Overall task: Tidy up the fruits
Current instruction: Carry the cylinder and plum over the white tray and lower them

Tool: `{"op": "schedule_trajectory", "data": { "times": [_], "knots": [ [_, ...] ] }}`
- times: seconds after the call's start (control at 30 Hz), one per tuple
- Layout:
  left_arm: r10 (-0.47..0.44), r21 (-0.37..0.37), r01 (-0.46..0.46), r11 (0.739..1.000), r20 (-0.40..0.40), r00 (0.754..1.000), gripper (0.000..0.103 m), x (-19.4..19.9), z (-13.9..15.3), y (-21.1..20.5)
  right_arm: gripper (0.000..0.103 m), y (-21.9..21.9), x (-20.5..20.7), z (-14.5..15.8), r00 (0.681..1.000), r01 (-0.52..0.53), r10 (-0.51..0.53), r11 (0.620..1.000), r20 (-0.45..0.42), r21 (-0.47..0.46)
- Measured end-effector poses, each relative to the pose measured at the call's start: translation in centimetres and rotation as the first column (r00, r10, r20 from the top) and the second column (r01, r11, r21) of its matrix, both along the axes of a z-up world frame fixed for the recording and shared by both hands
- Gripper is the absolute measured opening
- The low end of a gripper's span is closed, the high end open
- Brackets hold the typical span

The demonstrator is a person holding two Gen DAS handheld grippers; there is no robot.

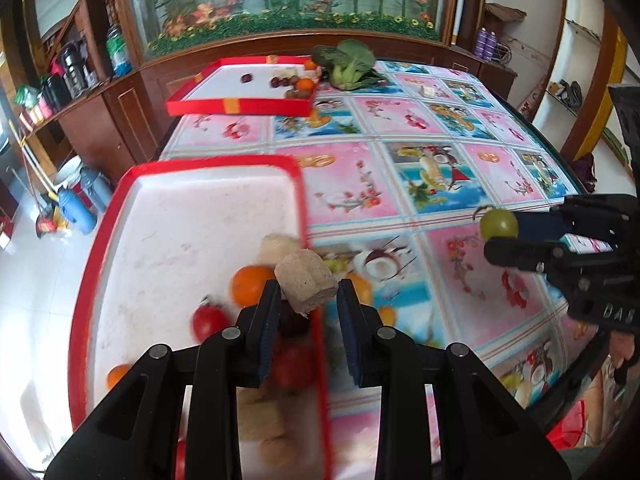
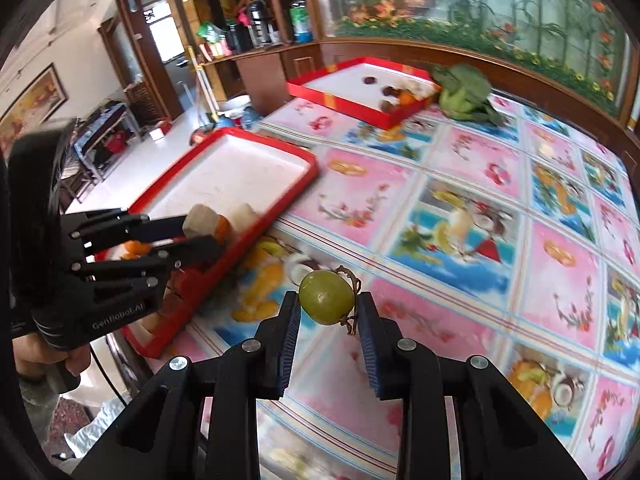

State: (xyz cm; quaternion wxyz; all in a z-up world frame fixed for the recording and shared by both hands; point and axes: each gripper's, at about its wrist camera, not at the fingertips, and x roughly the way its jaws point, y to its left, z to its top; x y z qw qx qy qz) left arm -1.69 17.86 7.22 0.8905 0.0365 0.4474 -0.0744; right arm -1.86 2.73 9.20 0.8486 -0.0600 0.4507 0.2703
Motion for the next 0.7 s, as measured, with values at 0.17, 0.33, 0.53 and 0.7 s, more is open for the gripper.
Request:
{"op": "schedule_trajectory", "data": {
  "times": [0.17, 0.33, 0.53, 0.7],
  "knots": [
    [0.082, -0.023, -0.083, 0.996, -0.014, 0.996, 0.026, -1.2, 0.5, 5.3, 0.029, 3.5, 0.8, 0.6, 0.997, -0.080, 0.081, 0.997, -0.008, 0.023],
    [0.146, -0.047, -0.147, 0.988, -0.021, 0.989, 0.026, -1.5, 0.5, 8.8, 0.029, 7.4, 1.5, 0.7, 0.985, -0.171, 0.172, 0.984, -0.012, 0.055],
    [0.149, -0.068, -0.152, 0.986, -0.048, 0.988, 0.026, -0.8, -0.8, 10.2, 0.029, 12.7, 3.8, -0.5, 0.963, -0.251, 0.259, 0.963, -0.076, 0.104],
    [0.117, -0.071, -0.122, 0.990, -0.078, 0.990, 0.026, -0.9, -2.1, 9.9, 0.029, 16.7, 5.4, -1.6, 0.949, -0.298, 0.303, 0.952, -0.086, 0.063]
  ]
}}
